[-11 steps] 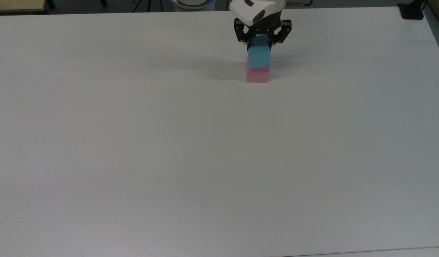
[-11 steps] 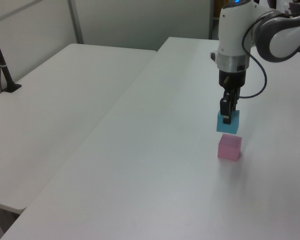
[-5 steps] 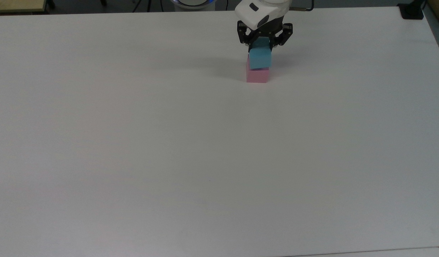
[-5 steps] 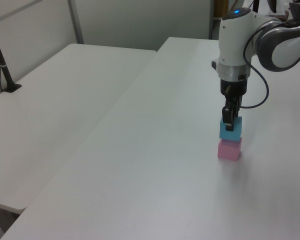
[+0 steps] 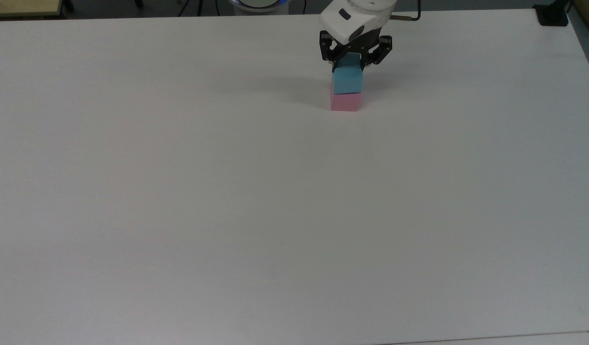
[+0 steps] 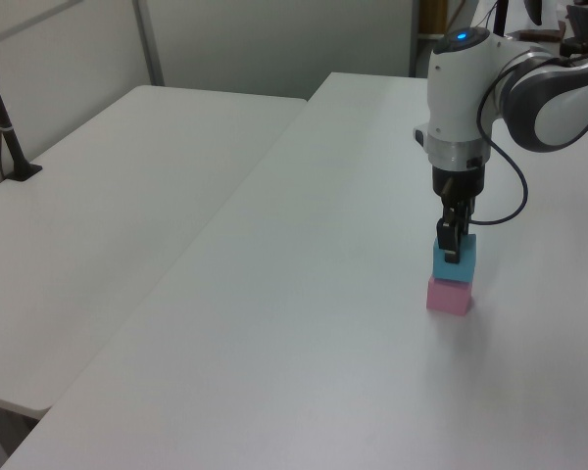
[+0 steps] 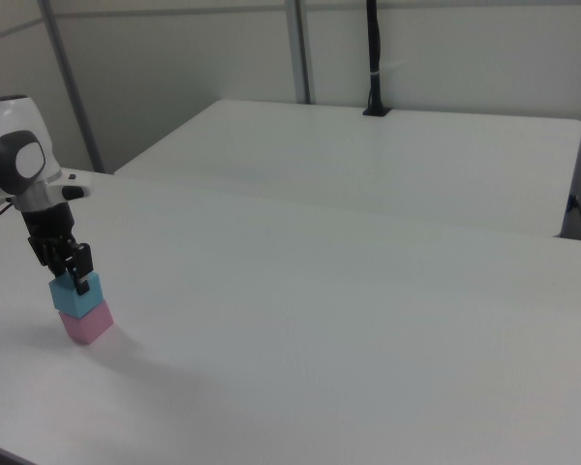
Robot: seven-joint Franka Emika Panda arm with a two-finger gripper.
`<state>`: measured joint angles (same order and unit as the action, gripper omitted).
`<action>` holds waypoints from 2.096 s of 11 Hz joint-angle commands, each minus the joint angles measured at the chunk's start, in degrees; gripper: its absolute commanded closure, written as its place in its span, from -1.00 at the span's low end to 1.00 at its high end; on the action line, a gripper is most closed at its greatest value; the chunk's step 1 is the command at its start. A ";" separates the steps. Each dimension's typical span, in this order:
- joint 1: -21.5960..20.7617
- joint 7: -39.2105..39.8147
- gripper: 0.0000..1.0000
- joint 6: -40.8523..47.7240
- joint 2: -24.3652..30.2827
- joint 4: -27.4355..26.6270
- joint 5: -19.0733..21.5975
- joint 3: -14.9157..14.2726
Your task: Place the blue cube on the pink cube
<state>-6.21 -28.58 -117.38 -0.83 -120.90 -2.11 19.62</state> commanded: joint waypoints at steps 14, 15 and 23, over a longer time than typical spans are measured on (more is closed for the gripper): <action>9.46 14.05 -1.00 21.99 4.88 22.26 -1.05 -13.09; 9.55 19.13 -1.00 24.02 4.88 24.02 -0.96 -15.03; 9.46 36.67 -1.00 24.48 5.40 27.21 -1.23 -21.99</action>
<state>4.19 6.50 -94.69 4.28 -94.53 -3.50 -0.94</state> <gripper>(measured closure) 0.000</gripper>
